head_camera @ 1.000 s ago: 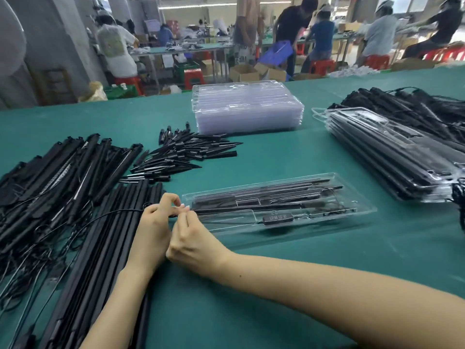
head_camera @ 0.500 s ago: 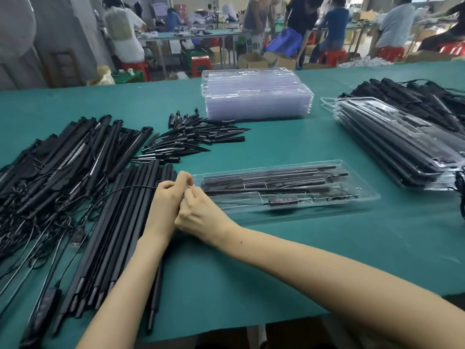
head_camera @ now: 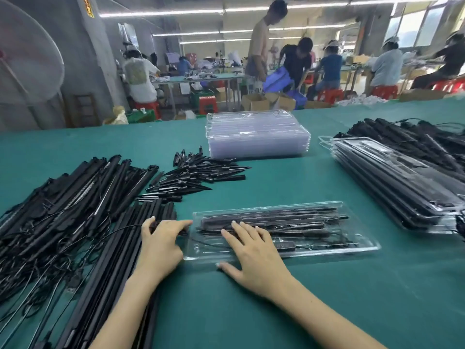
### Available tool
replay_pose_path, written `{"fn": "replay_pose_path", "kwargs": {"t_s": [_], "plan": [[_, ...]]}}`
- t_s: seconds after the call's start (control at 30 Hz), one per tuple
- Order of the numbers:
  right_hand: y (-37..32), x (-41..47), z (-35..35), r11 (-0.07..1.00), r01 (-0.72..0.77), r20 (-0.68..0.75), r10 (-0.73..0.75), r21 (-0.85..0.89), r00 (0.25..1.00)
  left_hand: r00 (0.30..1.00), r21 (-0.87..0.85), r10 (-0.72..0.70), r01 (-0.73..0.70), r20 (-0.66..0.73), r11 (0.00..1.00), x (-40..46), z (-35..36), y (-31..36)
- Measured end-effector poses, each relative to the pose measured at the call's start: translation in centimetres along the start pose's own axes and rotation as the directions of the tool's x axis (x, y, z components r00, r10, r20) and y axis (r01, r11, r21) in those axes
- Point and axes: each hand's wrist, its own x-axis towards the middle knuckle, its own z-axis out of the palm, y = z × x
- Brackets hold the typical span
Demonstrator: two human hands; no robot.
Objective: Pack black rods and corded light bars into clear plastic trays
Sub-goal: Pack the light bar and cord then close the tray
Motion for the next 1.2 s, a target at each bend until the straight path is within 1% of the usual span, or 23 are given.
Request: {"fn": "replay_pose_path", "kwargs": {"t_s": [0.03, 0.07, 0.13, 0.2, 0.23, 0.27, 0.33, 0.4, 0.47, 0.5, 0.57, 0.6, 0.67, 0.77, 0.9, 0.97, 1.0, 1.03, 1.07, 1.1, 1.13, 1.17, 1.2], "plan": [[0.0, -0.1, -0.1, 1.000, 0.006, -0.016, -0.006, -0.001, 1.000, 0.999, -0.016, -0.021, 0.021, 0.026, 1.000, 0.4, -0.3, -0.2], [-0.2, -0.2, -0.2, 1.000, 0.013, -0.038, -0.013, -0.013, 0.999, 0.999, -0.036, -0.034, 0.034, 0.011, 0.999, 0.9, -0.6, -0.1], [-0.4, -0.4, -0.2, 0.997, -0.004, -0.087, -0.004, -0.083, 0.996, 0.996, -0.070, -0.057, 0.052, -0.074, 0.996, 2.0, -0.9, 0.3], [-0.8, -0.4, -0.1, 0.996, -0.022, -0.151, 0.010, -0.081, 0.988, 0.989, -0.056, -0.133, 0.129, -0.064, 0.990, 2.9, -0.8, 1.3], [-0.8, -0.5, -0.1, 0.997, -0.020, -0.175, 0.007, -0.071, 0.985, 0.982, -0.033, -0.190, 0.190, -0.012, 0.981, 3.3, -0.8, 1.7], [-0.8, -0.5, 0.1, 0.997, -0.021, -0.191, 0.007, -0.071, 0.982, 0.965, 0.002, -0.249, 0.250, 0.077, 0.968, 3.9, -0.8, 2.0], [-0.8, -0.6, 0.2, 0.996, -0.031, -0.209, 0.013, -0.082, 0.978, 0.892, 0.057, -0.342, 0.341, 0.296, 0.938, 5.4, -1.2, 2.0], [-0.8, -0.7, 0.2, 0.996, -0.051, -0.192, 0.036, -0.073, 0.981, 0.823, 0.105, -0.363, 0.354, 0.436, 0.929, 7.1, -1.8, 1.4], [-0.9, -0.7, 0.1, 0.996, -0.064, -0.183, 0.053, -0.055, 0.982, 0.782, 0.150, -0.326, 0.293, 0.530, 0.944, 8.8, -2.4, 0.7], [-0.9, -0.7, 0.0, 0.996, -0.071, -0.176, 0.062, -0.049, 0.982, 0.758, 0.136, -0.287, 0.257, 0.586, 0.957, 9.2, -2.6, 0.4], [-0.9, -0.7, -0.2, 0.996, -0.085, -0.163, 0.079, -0.029, 0.983, 0.716, 0.028, -0.188, 0.229, 0.673, 0.973, 9.5, -2.5, -0.2], [-0.9, -0.7, -0.2, 0.996, -0.089, -0.162, 0.086, -0.017, 0.983, 0.712, -0.026, -0.160, 0.244, 0.684, 0.969, 9.5, -2.4, -0.4], [-0.9, -0.5, -0.2, 0.996, -0.092, -0.136, 0.089, -0.014, 0.987, 0.741, -0.051, -0.172, 0.268, 0.650, 0.962, 9.2, -1.9, -0.5], [-1.0, -0.4, 0.0, 0.996, -0.084, -0.088, 0.081, -0.033, 0.993, 0.789, 0.039, -0.242, 0.267, 0.564, 0.963, 8.6, -1.3, -0.2], [-1.5, -0.7, -0.7, 0.996, -0.088, -0.031, 0.089, 0.019, 0.996, 0.797, 0.036, -0.255, 0.282, 0.548, 0.959, 7.6, -1.2, 0.1], [-1.5, -0.8, -1.3, 0.999, -0.037, -0.041, 0.038, 0.023, 0.998, 0.805, 0.054, -0.257, 0.271, 0.535, 0.961, 7.5, -1.5, 0.3], [-1.0, -0.8, -1.5, 0.995, 0.005, -0.025, -0.003, 0.096, 1.000, 0.806, 0.065, -0.262, 0.269, 0.531, 0.961, 7.4, -1.5, 0.3], [-0.1, -0.7, -1.8, 0.969, 0.029, -0.042, -0.019, 0.247, 0.999, 0.808, 0.070, -0.265, 0.270, 0.526, 0.960, 7.4, -1.6, 0.4], [1.1, -0.7, -2.7, 0.903, -0.014, -0.020, 0.025, 0.429, 0.999, 0.813, 0.069, -0.265, 0.269, 0.518, 0.961, 7.3, -1.7, 0.6], [2.7, -0.8, -3.3, 0.826, -0.061, -0.059, 0.113, 0.560, 0.992, 0.821, 0.073, -0.266, 0.267, 0.506, 0.961, 7.4, -1.9, 0.8], [4.9, -1.1, -3.8, 0.764, -0.095, -0.168, 0.258, 0.638, 0.951, 0.832, 0.092, -0.273, 0.262, 0.483, 0.961, 7.4, -1.9, 1.1], [7.4, -1.4, -4.2, 0.755, -0.136, -0.292, 0.405, 0.641, 0.866, 0.853, 0.132, -0.279, 0.246, 0.442, 0.960, 7.3, -1.8, 1.5], [10.0, -1.8, -4.5, 0.770, -0.226, -0.369, 0.514, 0.597, 0.774, 0.882, 0.179, -0.263, 0.208, 0.390, 0.962, 7.1, -1.6, 2.2]]}}
